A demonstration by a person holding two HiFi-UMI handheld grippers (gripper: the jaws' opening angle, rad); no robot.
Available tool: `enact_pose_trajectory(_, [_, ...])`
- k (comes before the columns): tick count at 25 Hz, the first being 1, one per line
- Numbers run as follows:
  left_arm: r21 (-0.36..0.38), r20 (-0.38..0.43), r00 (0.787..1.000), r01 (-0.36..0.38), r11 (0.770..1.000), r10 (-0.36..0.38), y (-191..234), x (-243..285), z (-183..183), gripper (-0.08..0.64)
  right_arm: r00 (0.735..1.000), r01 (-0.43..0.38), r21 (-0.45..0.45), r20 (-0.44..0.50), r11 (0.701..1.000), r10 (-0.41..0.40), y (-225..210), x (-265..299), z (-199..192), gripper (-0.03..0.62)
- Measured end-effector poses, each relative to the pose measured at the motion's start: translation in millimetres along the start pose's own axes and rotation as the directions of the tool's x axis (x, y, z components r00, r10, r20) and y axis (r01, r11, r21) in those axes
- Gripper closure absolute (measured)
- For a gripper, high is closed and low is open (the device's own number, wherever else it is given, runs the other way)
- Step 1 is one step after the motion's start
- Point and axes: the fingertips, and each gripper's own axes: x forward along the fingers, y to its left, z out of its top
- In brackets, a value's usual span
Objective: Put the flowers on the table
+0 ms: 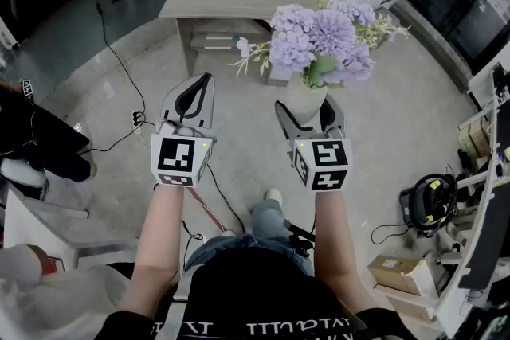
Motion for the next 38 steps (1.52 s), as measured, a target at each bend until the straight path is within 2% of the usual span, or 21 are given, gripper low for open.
enact_pose_trajectory(5, [0.004, -0.021, 1.0, -0.011, 1.0, 0.011, -3, 2, -2, 0.551, 0.998, -0.022, 0.002, -0.056, 1.0, 0.022, -2, 4, -11, 0.209])
enact_pose_trajectory(10, [-0.005, -0.015, 0.999, -0.039, 0.999, 0.038, 27, 33, -19, 0.551, 0.982, -0.063, 0.051, -0.176, 0.997, 0.071, -6, 64, -32, 0.208])
enact_pose_trajectory(16, [0.002, -0.036, 0.996, -0.079, 0.997, 0.079, 31, 70, -23, 0.551, 0.963, -0.099, 0.108, -0.24, 0.989, 0.123, -31, 100, -47, 0.209])
enact_pose_trajectory(19, [-0.006, -0.034, 0.996, -0.086, 0.996, 0.085, 43, 109, -30, 0.551, 0.957, -0.105, 0.11, -0.259, 0.988, 0.131, -50, 137, -46, 0.209])
enact_pose_trajectory(23, [-0.001, -0.046, 0.995, -0.09, 0.996, 0.089, 70, 173, -48, 0.551, 0.955, -0.108, 0.119, -0.265, 0.987, 0.136, -81, 204, -39, 0.209])
enact_pose_trajectory(29, [0.018, -0.04, 0.99, -0.133, 0.991, 0.133, 74, 257, -38, 0.551, 0.954, -0.143, 0.117, -0.247, 0.983, 0.168, -150, 261, -17, 0.209])
enact_pose_trajectory(38, [0.046, -0.07, 0.982, -0.172, 0.984, 0.174, 79, 301, -69, 0.551, 0.951, -0.199, 0.12, -0.214, 0.973, 0.221, -182, 313, -22, 0.207])
